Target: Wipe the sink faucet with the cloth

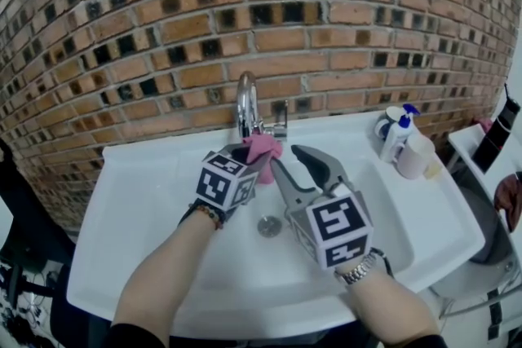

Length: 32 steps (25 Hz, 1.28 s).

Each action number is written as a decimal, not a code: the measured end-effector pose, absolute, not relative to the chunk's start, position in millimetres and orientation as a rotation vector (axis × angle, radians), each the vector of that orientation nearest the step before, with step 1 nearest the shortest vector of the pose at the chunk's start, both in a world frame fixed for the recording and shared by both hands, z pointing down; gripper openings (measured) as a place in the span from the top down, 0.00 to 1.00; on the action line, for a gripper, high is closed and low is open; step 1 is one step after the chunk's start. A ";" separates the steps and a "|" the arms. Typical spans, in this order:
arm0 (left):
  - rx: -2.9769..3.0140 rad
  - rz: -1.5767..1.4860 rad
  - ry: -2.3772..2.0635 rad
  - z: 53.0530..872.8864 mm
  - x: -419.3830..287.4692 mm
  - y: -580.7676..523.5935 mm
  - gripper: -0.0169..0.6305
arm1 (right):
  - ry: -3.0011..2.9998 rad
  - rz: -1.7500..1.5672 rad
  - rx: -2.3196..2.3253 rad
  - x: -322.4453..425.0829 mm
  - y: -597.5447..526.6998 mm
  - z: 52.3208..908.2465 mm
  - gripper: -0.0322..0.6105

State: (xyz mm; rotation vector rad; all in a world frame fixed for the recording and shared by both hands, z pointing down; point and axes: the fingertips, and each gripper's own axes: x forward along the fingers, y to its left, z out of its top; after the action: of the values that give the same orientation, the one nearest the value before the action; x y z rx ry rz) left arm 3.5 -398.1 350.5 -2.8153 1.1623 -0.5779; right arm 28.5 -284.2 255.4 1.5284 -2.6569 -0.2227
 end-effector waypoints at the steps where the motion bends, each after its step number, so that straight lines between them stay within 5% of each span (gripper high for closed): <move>1: -2.823 -0.578 1.156 352.2 6.1 -397.3 0.83 | -2.657 -0.215 1.531 29.4 -284.2 254.9 0.70; 32: -2.828 -0.294 1.195 276.6 -46.1 -237.2 0.83 | -2.636 -0.332 1.528 26.5 -222.3 234.8 0.89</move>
State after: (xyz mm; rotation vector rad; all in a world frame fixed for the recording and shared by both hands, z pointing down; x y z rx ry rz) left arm -46.1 -237.2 276.6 -2.8278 1.1948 -0.2942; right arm 26.5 -222.3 234.8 1.5281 -2.6364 -0.3322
